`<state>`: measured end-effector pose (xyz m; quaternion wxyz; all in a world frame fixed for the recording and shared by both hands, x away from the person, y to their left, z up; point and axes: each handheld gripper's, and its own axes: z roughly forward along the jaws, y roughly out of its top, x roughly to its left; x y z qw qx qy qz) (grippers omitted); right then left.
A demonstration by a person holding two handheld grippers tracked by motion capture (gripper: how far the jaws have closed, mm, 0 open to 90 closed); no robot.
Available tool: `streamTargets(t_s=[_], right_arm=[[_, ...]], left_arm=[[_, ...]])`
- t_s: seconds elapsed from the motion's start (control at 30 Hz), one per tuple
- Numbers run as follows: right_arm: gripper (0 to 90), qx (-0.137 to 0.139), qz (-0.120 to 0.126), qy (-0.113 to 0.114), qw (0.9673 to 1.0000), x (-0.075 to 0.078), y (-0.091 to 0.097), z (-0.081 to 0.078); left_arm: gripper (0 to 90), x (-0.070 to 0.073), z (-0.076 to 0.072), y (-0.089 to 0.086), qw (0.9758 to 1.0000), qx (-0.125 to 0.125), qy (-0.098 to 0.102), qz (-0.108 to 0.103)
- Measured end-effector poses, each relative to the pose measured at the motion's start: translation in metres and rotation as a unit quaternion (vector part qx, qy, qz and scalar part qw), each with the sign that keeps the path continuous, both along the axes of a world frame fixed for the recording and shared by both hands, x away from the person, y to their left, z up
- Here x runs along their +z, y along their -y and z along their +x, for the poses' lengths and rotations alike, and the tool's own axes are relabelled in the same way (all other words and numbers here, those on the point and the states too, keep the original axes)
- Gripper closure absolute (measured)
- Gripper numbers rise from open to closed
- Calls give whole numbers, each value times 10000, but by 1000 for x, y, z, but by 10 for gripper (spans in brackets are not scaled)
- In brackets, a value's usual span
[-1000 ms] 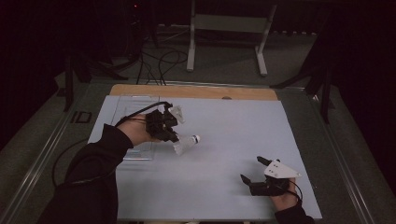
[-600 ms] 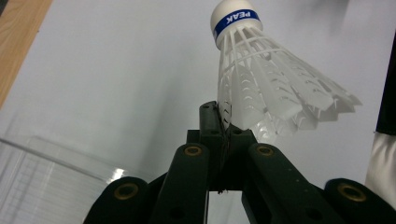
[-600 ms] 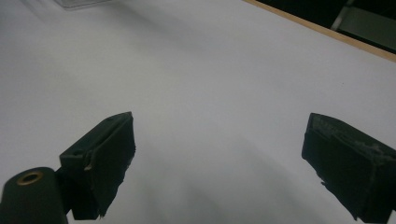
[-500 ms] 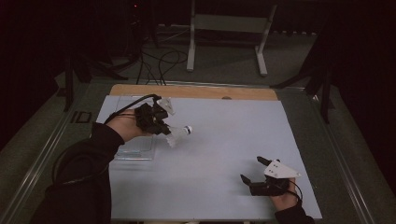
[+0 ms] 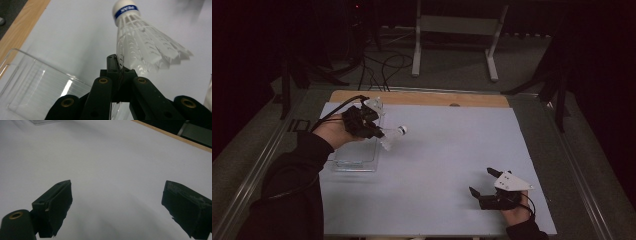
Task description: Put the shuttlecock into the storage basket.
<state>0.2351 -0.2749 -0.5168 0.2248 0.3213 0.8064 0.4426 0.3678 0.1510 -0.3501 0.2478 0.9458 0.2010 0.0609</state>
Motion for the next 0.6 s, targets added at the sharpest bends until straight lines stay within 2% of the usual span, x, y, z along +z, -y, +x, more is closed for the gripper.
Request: streamTargets(t_s=[0.23,0.27,0.43,0.6], right_arm=[[95,4,-5,2,10000,0,0,0],[95,2,-9,4,10000,0,0,0],[95,-4,-8,-1,10000,0,0,0],[95,8,-16,-5,10000,0,0,0]], left_arm=[[900,2,3,-11,9994,348,52,-39],[900,2,3,-13,9993,372,96,4],[900,3,6,-22,9975,691,152,-70],[900,2,7,-28,9961,855,192,-81]])
